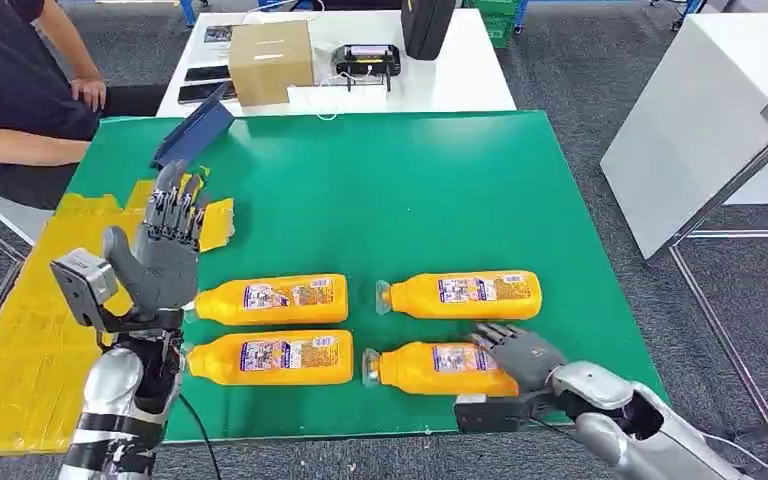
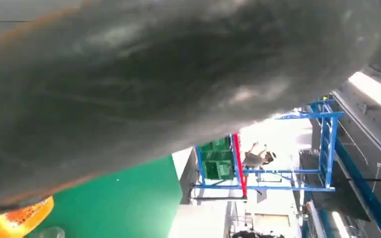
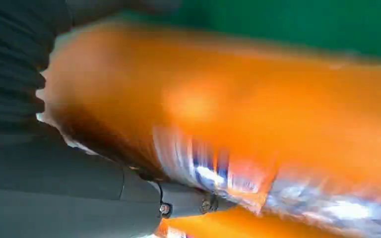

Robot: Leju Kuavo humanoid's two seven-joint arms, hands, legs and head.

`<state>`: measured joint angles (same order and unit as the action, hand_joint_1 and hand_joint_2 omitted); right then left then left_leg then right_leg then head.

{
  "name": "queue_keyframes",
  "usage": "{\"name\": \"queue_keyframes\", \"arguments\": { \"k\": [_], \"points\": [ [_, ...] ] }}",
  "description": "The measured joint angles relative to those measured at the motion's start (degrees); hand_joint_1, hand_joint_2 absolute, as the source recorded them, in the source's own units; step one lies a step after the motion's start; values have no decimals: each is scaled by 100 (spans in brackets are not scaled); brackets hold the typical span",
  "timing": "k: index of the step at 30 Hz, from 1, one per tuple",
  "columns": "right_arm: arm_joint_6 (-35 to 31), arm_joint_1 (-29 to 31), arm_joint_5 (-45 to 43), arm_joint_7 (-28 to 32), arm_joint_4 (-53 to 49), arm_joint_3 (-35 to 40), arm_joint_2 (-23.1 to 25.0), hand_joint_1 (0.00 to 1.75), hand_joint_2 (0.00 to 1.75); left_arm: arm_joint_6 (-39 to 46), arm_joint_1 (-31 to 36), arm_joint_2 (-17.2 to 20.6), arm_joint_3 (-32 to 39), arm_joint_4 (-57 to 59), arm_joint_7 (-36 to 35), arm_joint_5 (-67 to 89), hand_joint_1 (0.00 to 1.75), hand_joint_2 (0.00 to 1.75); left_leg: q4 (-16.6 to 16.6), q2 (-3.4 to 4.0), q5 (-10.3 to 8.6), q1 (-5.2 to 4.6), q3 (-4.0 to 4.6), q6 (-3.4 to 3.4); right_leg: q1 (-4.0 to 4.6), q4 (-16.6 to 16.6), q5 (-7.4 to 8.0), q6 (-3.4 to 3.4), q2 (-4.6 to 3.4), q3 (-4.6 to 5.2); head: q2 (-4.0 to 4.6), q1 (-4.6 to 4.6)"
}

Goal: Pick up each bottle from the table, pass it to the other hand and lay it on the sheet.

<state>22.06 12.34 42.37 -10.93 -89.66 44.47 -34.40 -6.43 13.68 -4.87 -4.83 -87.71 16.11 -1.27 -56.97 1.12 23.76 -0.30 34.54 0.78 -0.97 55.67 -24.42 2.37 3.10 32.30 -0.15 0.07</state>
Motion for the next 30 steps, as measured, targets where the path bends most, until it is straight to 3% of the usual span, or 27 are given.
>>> {"name": "queue_keyframes", "arguments": {
  "k": [9, 16, 17, 21, 25, 30],
  "points": [
    [-545, 137, 385, -90, 569, 462, 168, 175, 175, 247, 297, -66, -136, 151, -232, -267, 0, 0, 5, 88, 34, 6, -77, -11, 11, -4, 10, -15, -75, -40, 0, 0],
    [-1608, -328, -422, -204, 663, -321, 932, 175, 175, 387, -18, -37, -13, 20, -392, -618, 0, 0, 6, 100, 15, 24, -80, -22, 27, -2, 25, -35, -87, -43, 0, 0],
    [-1728, -497, -588, -157, 566, -527, 1076, 175, 175, 376, -141, -33, 29, -57, -378, -634, 0, 175, 6, 97, 13, 29, -73, -24, 33, -2, 25, -35, -86, -40, 0, 2],
    [-1805, -912, -733, -145, 178, -1032, 1566, 175, 175, 332, -431, -18, 146, -304, -356, -649, 0, 175, 5, 64, -5, 31, -34, -23, 34, 1, 24, -34, -63, -10, 0, -7],
    [-2311, -1240, -1412, 422, -462, -1582, 2077, 175, 175, 212, -689, -15, 166, -521, -466, -677, 0, 175, 4, 38, -7, 34, 3, -25, 33, 4, 23, -33, -36, 12, 0, 2],
    [-2509, -1272, -1876, 608, -1378, -2045, 2640, 175, 175, 83, -932, -48, 46, -763, -509, -669, 0, 175, 4, 35, -7, 27, 18, -25, 25, 1, 21, -32, -29, 29, 0, 2]
  ]
}}
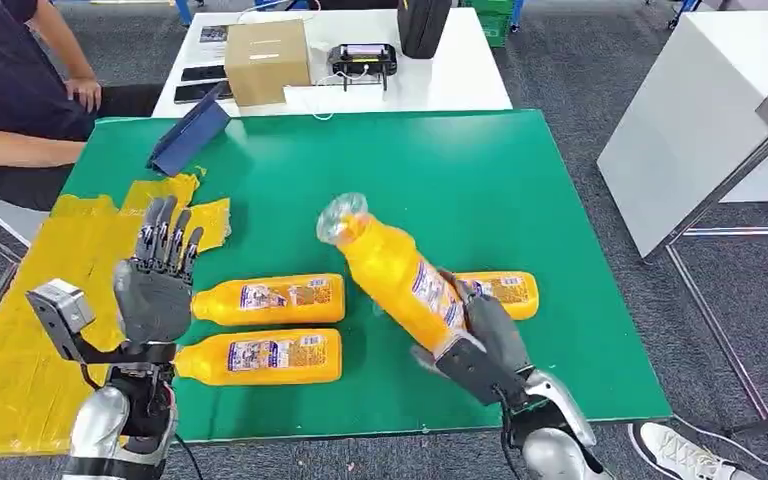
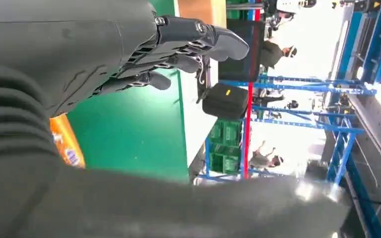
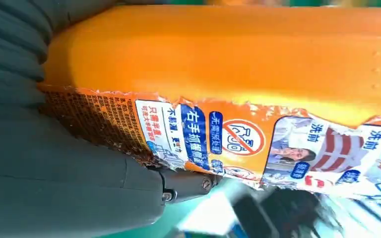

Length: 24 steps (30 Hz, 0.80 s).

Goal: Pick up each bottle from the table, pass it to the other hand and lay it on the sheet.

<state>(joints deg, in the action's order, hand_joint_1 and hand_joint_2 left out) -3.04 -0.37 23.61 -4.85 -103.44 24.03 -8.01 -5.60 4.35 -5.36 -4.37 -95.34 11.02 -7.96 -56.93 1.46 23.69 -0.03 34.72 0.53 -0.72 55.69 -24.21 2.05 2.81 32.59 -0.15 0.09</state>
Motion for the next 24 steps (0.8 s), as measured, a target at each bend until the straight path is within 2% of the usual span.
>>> {"name": "queue_keyframes", "arguments": {
  "k": [9, 16, 24],
  "points": [
    [17, 480, -385, -64, -7, -219, 396, 175, 175, -247, -50, -70, -427, -164, -118, -243, 0, 175, 0, -2, -6, -8, 4, 9, -5, 0, 6, 6, -1, 1, 0, -2],
    [516, 1207, -560, -365, 671, -107, 477, 175, 175, -522, -48, -83, -886, -265, -162, -348, 0, 175, 0, -4, -9, -8, 5, 12, -5, 1, 7, 6, 3, 1, 0, -2],
    [1353, 1873, -324, -555, 1208, 724, 392, 175, 175, -737, 6, -83, -1036, -289, -135, -407, 0, 175, -1, -3, -9, -8, 11, 12, -5, 1, 7, 6, 1, 8, 0, -2]
  ]
}}
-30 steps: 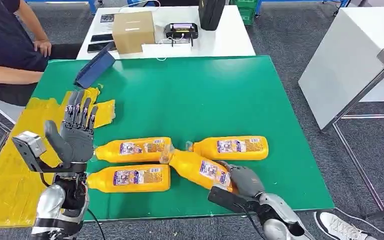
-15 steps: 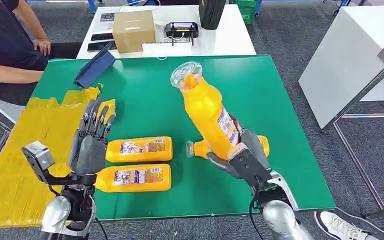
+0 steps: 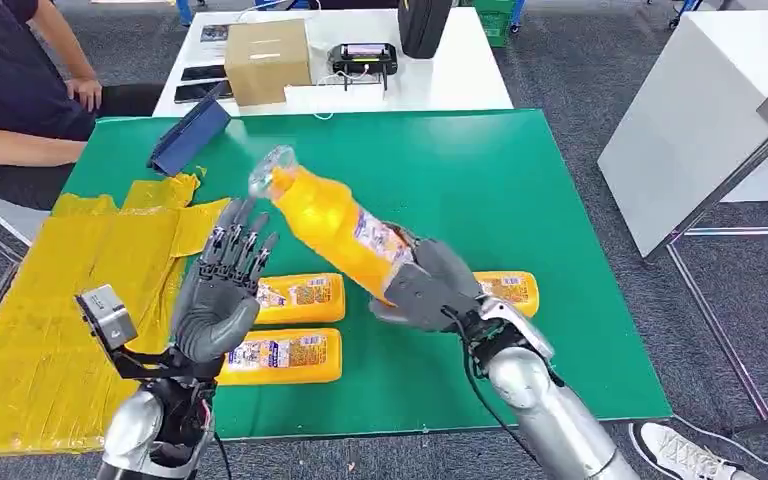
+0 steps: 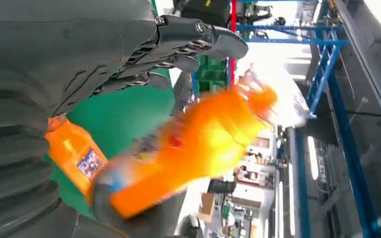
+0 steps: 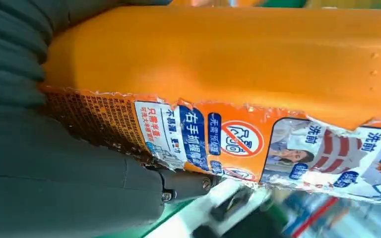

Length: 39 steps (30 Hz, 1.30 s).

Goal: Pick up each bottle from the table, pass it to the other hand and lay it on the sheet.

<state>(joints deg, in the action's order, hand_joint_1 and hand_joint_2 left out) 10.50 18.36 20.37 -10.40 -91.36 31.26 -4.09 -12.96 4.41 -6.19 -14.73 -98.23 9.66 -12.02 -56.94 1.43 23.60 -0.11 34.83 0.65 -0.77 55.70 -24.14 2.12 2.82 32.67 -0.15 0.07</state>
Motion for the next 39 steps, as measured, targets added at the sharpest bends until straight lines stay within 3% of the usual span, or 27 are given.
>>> {"name": "queue_keyframes", "arguments": {
  "k": [18, 19, 20, 36, 37, 38, 39],
  "points": [
    [325, 601, 192, 24, -88, 1811, -157, 175, 175, -197, -12, 15, 17, 260, 308, 656, 0, 175, 0, -1, 0, -1, 10, 0, 0, 0, 0, 0, 0, 13, 0, 0],
    [325, 622, 192, 24, -88, 1837, -159, 175, 175, -197, -11, 17, 18, 269, 310, 658, 12, 175, 0, -1, 0, -1, 10, 0, 0, 0, 0, 0, 0, 13, 0, 0],
    [325, 645, 192, 24, -88, 1862, -159, 175, 175, -197, -11, 20, 15, 284, 310, 667, 175, 175, 0, 0, 0, -1, 10, 0, -1, 0, 0, 0, 0, 13, 0, 2],
    [271, 697, 310, 55, -88, 1982, -260, 175, 175, -389, -5, 61, 11, 306, 610, 1226, 175, 175, -1, -1, 0, -1, 11, 0, -1, 0, 0, 0, 0, 15, 0, 2],
    [268, 692, 319, 55, -88, 1982, -260, 35, 175, -389, -3, 61, 11, 313, 610, 1233, 175, 175, -1, -1, 0, -1, 11, 0, -1, 0, 0, 0, 0, 15, 0, 0],
    [255, 680, 350, 55, -88, 1982, -260, 0, 175, -378, 4, 61, 11, 321, 612, 1255, 175, 175, -1, -1, 0, -1, 10, 0, 0, 0, 0, 0, 0, 15, 0, 2],
    [218, 658, 387, 52, -88, 1982, -262, 0, 175, -330, 17, 61, 15, 332, 612, 1290, 175, 175, -1, -1, 0, -1, 11, 0, 0, 0, 0, 0, 0, 15, 0, 2]
  ]
}}
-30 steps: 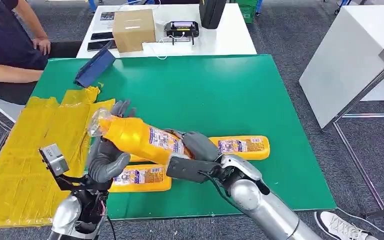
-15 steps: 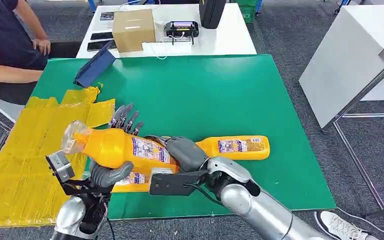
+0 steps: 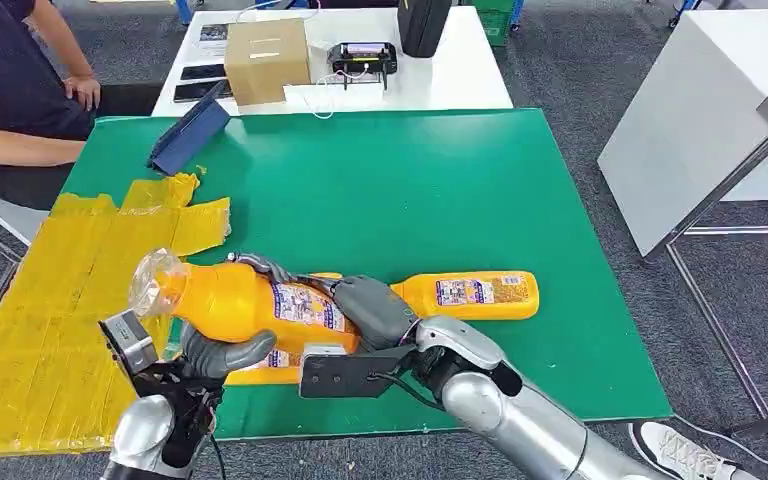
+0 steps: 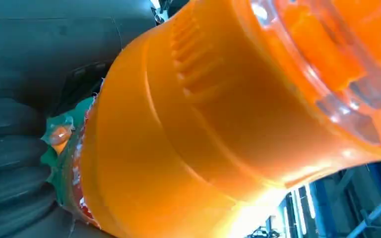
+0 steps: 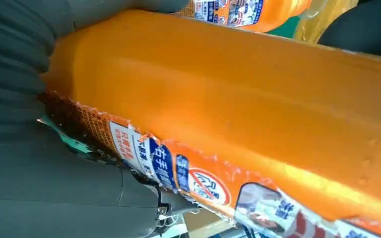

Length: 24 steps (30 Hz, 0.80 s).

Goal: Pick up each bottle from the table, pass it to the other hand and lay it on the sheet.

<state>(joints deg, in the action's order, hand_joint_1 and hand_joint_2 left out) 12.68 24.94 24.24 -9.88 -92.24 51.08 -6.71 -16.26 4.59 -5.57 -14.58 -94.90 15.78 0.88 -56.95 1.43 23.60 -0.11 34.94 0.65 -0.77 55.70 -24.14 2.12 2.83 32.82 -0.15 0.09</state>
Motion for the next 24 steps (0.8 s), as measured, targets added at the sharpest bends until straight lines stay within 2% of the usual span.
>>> {"name": "queue_keyframes", "arguments": {
  "k": [3, 6, 9, 14, 18, 24],
  "points": [
    [-179, -85, 286, -109, 15, -13, 2, 0, 175, 333, 99, 11, 2, 22, -17, 483, 175, 175, 0, -1, 0, 0, 1, 0, 0, 0, 0, 0, 1, 0, 0, 0],
    [-238, -112, 468, -221, 90, -77, 4, 0, 175, 1081, 417, 131, 26, 171, -116, 1808, 175, 175, 0, -2, -4, 0, 2, -2, 0, 0, 2, 0, 0, 2, 0, -2],
    [-133, -102, 452, -245, 223, -181, 18, 0, 175, 1872, 1062, 333, 210, 580, -339, 3289, 175, 175, 0, -4, -17, 1, 4, -5, 5, 2, 10, 5, 0, 1, 0, 2],
    [57, 24, 361, -321, 664, -330, 159, 0, 175, 3011, 2143, 929, 271, 1664, -812, 6331, 175, 175, 0, -2, -33, 7, 3, -8, 7, 12, 12, 6, -1, 3, 0, 0],
    [127, 170, 255, -374, 966, -354, 254, 0, 175, 3326, 2702, 1303, 135, 2392, -1128, 7603, 175, 175, 0, -1, -34, 6, 5, -9, 6, 12, 13, 6, 2, 5, 0, 2],
    [179, 328, 179, -457, 1368, -356, 424, 0, 175, 2970, 3302, 1628, -140, 3563, -1432, 8260, 175, 175, 0, 0, -34, 4, 12, -9, 3, 11, 12, 6, 2, 10, 0, 0]
  ]
}}
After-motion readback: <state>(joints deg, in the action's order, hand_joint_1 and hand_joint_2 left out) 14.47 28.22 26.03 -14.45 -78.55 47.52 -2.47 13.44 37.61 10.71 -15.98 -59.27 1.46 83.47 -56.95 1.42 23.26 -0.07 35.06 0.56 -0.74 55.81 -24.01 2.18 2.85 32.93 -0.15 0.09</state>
